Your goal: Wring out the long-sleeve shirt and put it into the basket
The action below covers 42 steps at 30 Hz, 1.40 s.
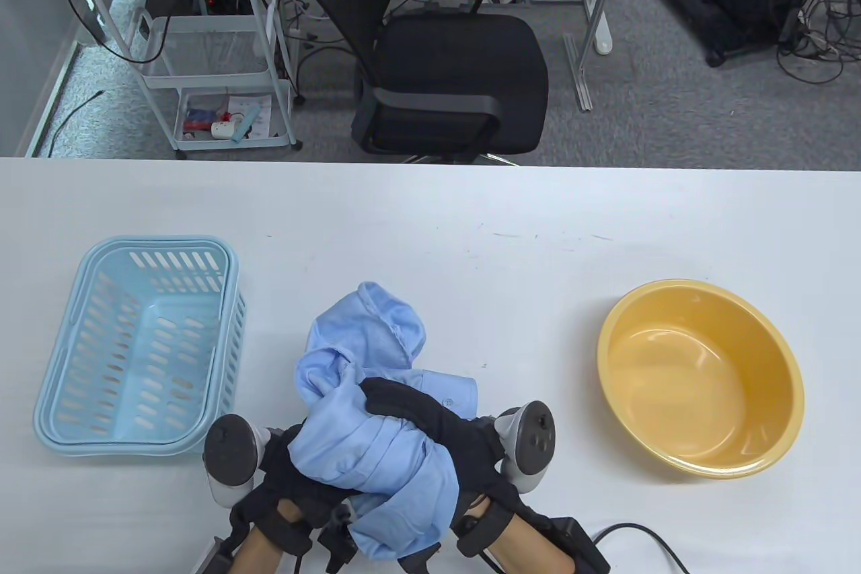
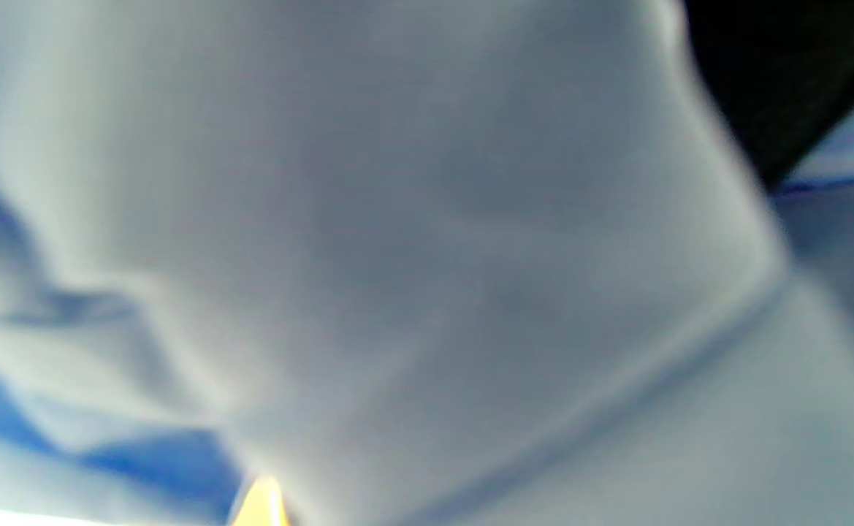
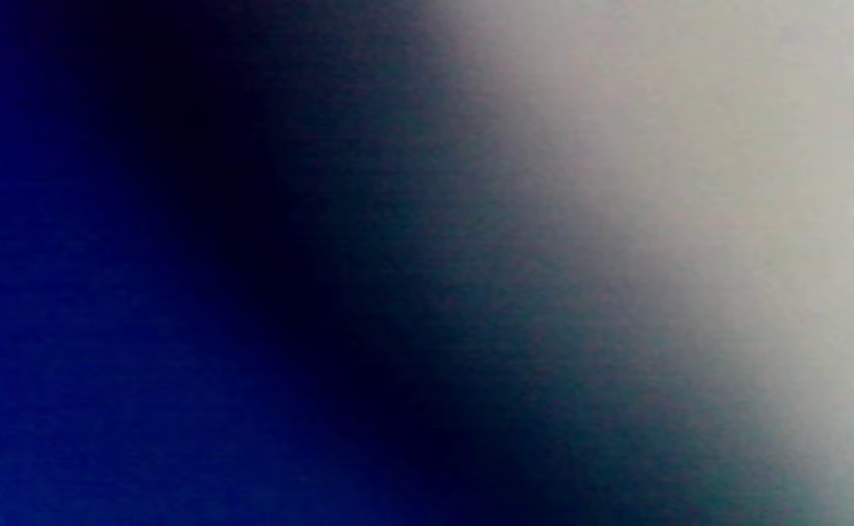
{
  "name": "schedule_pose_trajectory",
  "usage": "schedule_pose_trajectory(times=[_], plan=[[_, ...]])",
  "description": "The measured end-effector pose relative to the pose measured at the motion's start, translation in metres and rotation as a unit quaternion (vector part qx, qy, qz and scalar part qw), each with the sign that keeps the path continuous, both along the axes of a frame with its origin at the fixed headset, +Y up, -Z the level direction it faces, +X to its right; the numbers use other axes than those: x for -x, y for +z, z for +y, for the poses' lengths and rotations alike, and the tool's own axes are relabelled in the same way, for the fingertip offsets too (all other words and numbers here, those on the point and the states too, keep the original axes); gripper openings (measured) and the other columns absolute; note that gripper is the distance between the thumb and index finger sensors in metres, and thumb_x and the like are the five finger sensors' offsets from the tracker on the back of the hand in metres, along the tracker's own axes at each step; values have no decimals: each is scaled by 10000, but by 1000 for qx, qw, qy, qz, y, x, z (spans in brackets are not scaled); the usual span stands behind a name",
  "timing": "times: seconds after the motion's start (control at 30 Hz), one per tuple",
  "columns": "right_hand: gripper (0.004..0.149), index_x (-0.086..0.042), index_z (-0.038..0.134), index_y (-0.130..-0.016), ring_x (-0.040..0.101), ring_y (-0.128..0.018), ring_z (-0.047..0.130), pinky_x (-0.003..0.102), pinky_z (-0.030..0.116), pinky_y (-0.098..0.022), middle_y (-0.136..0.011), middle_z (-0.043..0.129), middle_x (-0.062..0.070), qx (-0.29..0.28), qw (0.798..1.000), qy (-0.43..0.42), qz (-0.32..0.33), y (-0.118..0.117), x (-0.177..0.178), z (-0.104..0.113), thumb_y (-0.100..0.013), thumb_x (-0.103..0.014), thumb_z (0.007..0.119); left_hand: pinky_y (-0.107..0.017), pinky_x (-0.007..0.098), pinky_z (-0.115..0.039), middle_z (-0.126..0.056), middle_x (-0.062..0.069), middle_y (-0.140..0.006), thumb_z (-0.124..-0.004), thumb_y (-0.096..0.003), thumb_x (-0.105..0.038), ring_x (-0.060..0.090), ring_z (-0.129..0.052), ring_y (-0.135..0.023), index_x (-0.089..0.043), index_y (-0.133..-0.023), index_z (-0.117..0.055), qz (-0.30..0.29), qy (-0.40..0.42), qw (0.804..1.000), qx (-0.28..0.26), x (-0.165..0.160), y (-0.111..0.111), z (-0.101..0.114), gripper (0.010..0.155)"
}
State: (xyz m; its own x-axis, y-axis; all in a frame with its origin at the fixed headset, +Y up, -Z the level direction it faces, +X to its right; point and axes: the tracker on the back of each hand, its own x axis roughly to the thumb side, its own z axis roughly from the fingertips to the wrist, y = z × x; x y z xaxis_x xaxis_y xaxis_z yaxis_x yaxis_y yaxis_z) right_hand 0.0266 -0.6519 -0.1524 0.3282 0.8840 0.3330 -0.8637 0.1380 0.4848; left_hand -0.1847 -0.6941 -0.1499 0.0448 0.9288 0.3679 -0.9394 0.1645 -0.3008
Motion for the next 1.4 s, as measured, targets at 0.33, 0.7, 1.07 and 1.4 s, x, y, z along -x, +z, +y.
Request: schedule_pose_trajectory(times=[0.33,0.7,1.07,1.4], plan=[[695,-186,534,-1090,402,-1046,620,683,615,-701,-1143,553,148,-215,899,368,-102,-14,-42,30,-518,-328,903,-437,537,-928,-901,20,-772,-1067,-340,-430,266,-1074,-461,-153,-891,-771,57,-34,998,10,10,-2,-2,684],[1068,-233,211,-1157,494,-1109,195,774,308,-745,-1227,221,188,-297,770,544,-156,11,-47,58,-440,-384,987,-412,505,-930,-882,20,-805,-1057,-357,-441,268,-1063,-482,-156,-917,-743,94,-25,994,42,25,-5,-4,703],[1283,-361,18,-1094,490,-1109,78,806,227,-743,-1201,-7,127,-382,650,629,-192,31,-11,54,-352,-525,1051,-411,503,-925,-879,24,-813,-1063,-345,-435,273,-1060,-483,-154,-924,-741,105,-78,990,54,32,-11,-6,720],[1339,-431,-27,-1047,524,-1127,166,820,445,-734,-1193,-48,70,-399,646,623,-189,25,0,37,-306,-536,1083,-388,490,-919,-878,31,-820,-1051,-332,-440,283,-1053,-475,-148,-932,-739,52,-137,988,39,21,-11,0,737]])
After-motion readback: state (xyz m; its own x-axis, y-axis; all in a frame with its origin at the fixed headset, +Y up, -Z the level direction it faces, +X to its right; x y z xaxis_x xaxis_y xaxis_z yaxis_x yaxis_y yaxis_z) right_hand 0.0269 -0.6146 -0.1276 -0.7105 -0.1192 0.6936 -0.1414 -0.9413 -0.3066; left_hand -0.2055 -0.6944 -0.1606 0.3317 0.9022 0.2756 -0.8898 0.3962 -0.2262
